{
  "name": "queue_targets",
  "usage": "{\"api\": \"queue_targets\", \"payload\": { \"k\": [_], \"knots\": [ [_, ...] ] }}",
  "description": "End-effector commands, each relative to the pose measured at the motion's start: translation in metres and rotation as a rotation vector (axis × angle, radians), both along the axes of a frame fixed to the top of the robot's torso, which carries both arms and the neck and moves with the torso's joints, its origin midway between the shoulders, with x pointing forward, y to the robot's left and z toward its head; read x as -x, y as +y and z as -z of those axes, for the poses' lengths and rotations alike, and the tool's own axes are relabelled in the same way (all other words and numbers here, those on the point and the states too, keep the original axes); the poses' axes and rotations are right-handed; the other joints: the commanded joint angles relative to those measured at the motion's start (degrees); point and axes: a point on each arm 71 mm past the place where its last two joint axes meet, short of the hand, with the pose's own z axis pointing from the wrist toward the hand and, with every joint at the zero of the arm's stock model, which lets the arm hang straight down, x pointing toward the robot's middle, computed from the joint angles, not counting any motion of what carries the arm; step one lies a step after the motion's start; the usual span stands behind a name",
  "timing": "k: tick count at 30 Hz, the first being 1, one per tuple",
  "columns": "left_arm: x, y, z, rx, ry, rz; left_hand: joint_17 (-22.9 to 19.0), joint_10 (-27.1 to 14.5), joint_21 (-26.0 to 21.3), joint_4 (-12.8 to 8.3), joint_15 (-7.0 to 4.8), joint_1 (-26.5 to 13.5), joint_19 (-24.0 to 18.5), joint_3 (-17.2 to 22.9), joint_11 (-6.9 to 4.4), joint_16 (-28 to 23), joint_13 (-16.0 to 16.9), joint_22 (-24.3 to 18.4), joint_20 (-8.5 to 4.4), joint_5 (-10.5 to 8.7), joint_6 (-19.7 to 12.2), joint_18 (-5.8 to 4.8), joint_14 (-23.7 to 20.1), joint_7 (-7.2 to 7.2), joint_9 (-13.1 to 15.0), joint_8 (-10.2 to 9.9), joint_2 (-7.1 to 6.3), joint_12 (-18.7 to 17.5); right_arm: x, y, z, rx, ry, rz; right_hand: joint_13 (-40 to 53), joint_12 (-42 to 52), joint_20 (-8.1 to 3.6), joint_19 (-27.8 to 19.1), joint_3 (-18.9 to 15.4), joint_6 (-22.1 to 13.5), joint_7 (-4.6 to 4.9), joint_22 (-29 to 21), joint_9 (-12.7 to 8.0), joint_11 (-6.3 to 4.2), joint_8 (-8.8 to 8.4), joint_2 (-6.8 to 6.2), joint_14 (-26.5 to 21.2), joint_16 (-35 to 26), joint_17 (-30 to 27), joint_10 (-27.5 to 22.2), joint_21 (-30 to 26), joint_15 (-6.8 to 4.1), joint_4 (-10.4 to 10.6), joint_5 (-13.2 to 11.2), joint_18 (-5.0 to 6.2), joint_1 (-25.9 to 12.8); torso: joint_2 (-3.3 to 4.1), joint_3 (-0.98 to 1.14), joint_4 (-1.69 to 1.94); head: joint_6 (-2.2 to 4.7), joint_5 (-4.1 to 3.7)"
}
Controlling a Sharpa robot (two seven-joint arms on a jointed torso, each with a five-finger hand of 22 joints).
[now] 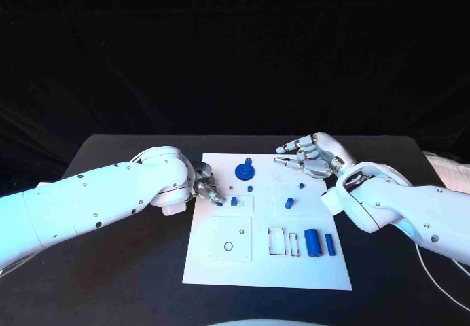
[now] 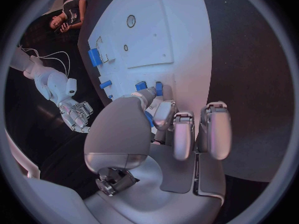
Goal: Assemble the parts on the task board
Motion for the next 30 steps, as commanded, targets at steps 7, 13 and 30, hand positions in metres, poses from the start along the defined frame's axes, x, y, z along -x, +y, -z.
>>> {"api": "queue_targets", "payload": {
  "k": [7, 13, 30],
  "knots": [
    [0.0018, -0.0034, 0.0129, -0.043, 0.068, 0.014, 15.1, 0.2, 0.2, -4.8, -0.19, -1.7, 2.2, 6.3, -0.28, 0.2, 0.2, 9.6, -0.37, -0.17, 0.5, -0.51, 6.0, -0.97, 0.5, 0.8, -0.15, 0.1, 0.0008, 0.0014, 0.0004, 0.002, 0.002, -0.014, -0.1, 0.1, 0.06, -0.3, -0.2, 0.0, -0.01, 4.6, 0.1, -0.45, -0.01, 0.25, 2.9, -0.2, 0.4, 0.1, -0.4, -0.51, 0.0, 0.2, 0.60, -0.5, 0.07, 0.00, -0.08, -0.16, 0.02],
    [0.0021, -0.0053, 0.0163, -0.067, 0.097, 0.031, 15.1, 0.4, 0.2, -3.7, -0.43, -4.7, 2.2, 5.8, -0.59, 0.2, 0.3, 9.6, -0.52, -0.30, 1.2, -0.51, 6.0, -1.39, 1.1, 1.5, -0.94, 0.2, 0.0012, 0.0014, 0.0003, 0.002, 0.004, -0.015, -0.1, 0.1, 0.06, -0.3, -0.2, 0.0, -0.01, 4.6, 0.1, -0.45, -0.01, 0.25, 2.9, -0.2, 0.4, 0.1, -0.4, -0.51, 0.0, 0.2, 0.60, -0.5, 0.08, 0.01, -0.12, -0.29, -0.23],
    [-0.0018, -0.0029, 0.0188, -0.098, 0.099, 0.017, 15.1, 0.8, 0.6, -1.1, -0.93, -11.1, 2.6, 2.6, -1.20, 0.2, 0.5, 10.2, -0.96, -0.38, 2.9, -0.67, 6.0, -2.15, 1.9, 2.8, -2.20, 0.6, 0.0019, 0.0022, 0.0002, 0.001, 0.006, -0.018, -0.1, 0.2, 0.06, -0.3, -0.3, 0.0, 0.00, 4.6, 0.1, -0.45, -0.02, 0.29, 2.9, -0.2, 0.4, 0.1, -0.4, -0.51, 0.0, 0.2, 0.60, -0.5, 0.02, 0.01, -0.03, -0.31, -0.34]
  ]
}}
